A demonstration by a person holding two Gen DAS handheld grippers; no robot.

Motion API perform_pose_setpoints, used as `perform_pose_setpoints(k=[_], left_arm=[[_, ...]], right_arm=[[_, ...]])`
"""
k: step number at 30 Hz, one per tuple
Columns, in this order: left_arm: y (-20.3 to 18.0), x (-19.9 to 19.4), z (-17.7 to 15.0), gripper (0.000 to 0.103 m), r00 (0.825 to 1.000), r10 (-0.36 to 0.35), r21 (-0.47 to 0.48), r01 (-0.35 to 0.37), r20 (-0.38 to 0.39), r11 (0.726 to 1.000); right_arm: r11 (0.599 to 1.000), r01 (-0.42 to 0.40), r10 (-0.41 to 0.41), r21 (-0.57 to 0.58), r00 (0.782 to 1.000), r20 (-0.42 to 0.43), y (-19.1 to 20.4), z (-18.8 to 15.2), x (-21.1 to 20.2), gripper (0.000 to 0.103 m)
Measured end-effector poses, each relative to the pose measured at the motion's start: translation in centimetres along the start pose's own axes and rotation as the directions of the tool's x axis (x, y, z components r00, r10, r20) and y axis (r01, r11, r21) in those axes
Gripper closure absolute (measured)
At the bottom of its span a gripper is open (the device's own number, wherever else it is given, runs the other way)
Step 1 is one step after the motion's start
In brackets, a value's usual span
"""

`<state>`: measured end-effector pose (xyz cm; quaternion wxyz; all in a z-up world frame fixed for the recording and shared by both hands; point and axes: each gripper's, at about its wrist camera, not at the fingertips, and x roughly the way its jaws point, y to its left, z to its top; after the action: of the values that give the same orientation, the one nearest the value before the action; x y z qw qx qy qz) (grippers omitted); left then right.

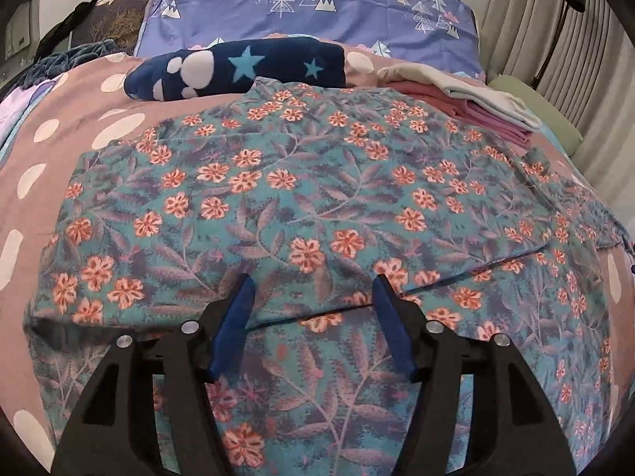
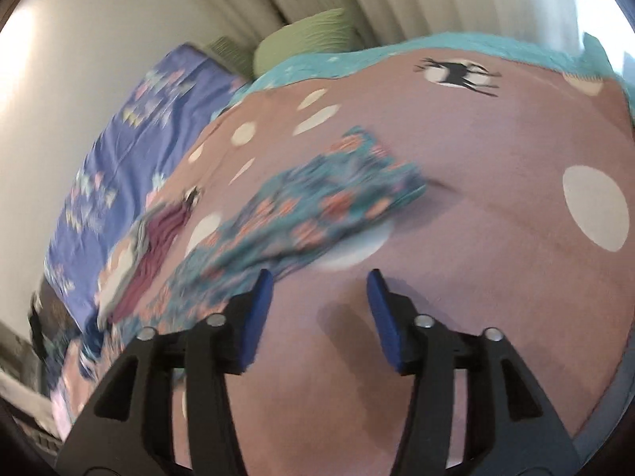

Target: Fold small clothes

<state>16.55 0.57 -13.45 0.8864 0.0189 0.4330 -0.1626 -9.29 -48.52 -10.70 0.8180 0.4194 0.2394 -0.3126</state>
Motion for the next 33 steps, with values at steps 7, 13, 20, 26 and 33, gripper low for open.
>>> perform_pose_setpoints(k=[7, 13, 20, 26, 33], left_arm=[[-0.2, -0.4, -0.2, 0.036, 0.997, 0.072, 0.051, -0.072, 0.001, 0.996], [-0.1, -0.5, -0.2, 0.035, 0.999, 0.039, 0.027, -0.039, 0.001, 0.999], [-0.3, -0.4, -0.2, 0.033, 0.999, 0.051, 0.037, -0.051, 0.001, 0.998], [0.1, -0.5, -0.2, 0.032, 1.000, 0.031, 0.024, -0.031, 0.003, 0.999], [0.4, -1.8, 0.3, 0.035, 0.999, -0.043, -0.028, 0.044, 0.027, 0.999]], right_arm=[[0.991, 0.046, -0.062, 0.124, 0.990, 0.127, -2.8, 3.7, 3.1, 0.058], [0.994, -0.062, 0.058, 0.088, 0.997, 0.053, 1.3, 5.7, 4.7, 0.090], [0.858, -0.502, 0.495, -0.110, 0.864, -0.091, 16.9, 0.1, 1.7, 0.091], [0.615, -0.665, 0.523, -0.424, 0.746, -0.412, 29.4, -13.7, 1.7, 0.086], [0.698, -0.621, 0.351, -0.357, 0.731, -0.586, 27.8, -19.7, 6.9, 0.077]])
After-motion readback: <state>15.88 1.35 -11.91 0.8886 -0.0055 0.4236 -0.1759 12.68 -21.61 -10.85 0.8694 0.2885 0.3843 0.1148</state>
